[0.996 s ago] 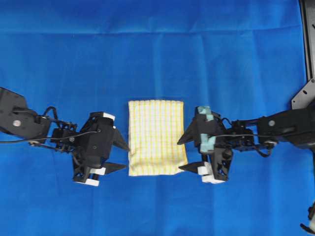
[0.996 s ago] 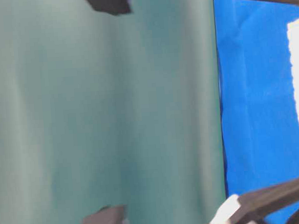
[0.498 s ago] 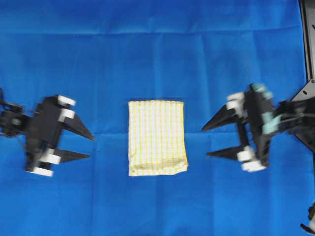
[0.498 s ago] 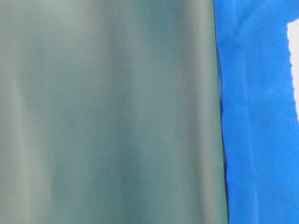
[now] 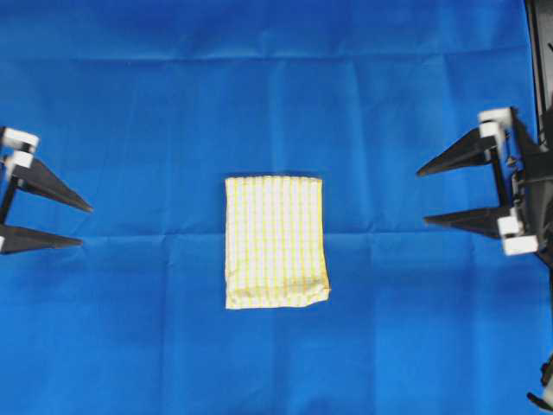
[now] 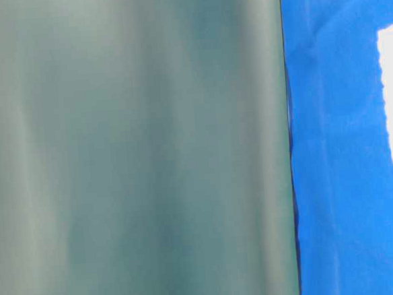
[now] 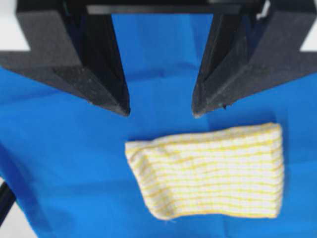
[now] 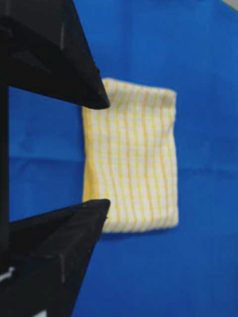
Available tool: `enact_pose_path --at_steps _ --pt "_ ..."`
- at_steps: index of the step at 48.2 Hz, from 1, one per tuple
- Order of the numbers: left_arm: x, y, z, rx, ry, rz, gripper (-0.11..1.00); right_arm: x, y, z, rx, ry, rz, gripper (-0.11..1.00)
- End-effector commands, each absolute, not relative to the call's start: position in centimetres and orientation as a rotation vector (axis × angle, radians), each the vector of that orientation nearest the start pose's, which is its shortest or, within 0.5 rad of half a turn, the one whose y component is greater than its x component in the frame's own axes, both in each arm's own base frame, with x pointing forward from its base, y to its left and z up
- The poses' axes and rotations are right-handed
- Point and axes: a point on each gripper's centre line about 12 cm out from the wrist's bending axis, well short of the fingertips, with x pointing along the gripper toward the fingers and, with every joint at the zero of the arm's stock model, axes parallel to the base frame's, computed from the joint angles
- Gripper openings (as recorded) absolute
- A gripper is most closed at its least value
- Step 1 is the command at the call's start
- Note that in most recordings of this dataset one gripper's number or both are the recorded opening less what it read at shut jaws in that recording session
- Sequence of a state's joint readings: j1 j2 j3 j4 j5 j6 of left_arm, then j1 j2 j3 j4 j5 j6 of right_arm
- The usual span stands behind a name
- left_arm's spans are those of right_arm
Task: Fold the yellow towel.
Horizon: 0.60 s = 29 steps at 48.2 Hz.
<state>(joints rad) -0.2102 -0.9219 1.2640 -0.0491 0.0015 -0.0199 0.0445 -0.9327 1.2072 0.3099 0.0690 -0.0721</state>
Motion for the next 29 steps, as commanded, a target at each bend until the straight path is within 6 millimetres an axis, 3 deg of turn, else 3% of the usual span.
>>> enact_pose_path --at_steps 1,12,29 --pt "18.1 -3.7 21.8 -0.033 0.312 -0.189 0.46 18.8 0.9 23.5 0.227 0.316 0.016 0.74" --pt "16.6 -3.0 21.0 -0.036 0.281 -0.168 0.46 16.9 0.6 21.8 0.232 0.279 0.007 0.74" --pt "16.0 -2.4 19.7 -0.039 0.295 -0.137 0.46 16.6 0.5 20.3 0.241 0.294 -0.008 0.74"
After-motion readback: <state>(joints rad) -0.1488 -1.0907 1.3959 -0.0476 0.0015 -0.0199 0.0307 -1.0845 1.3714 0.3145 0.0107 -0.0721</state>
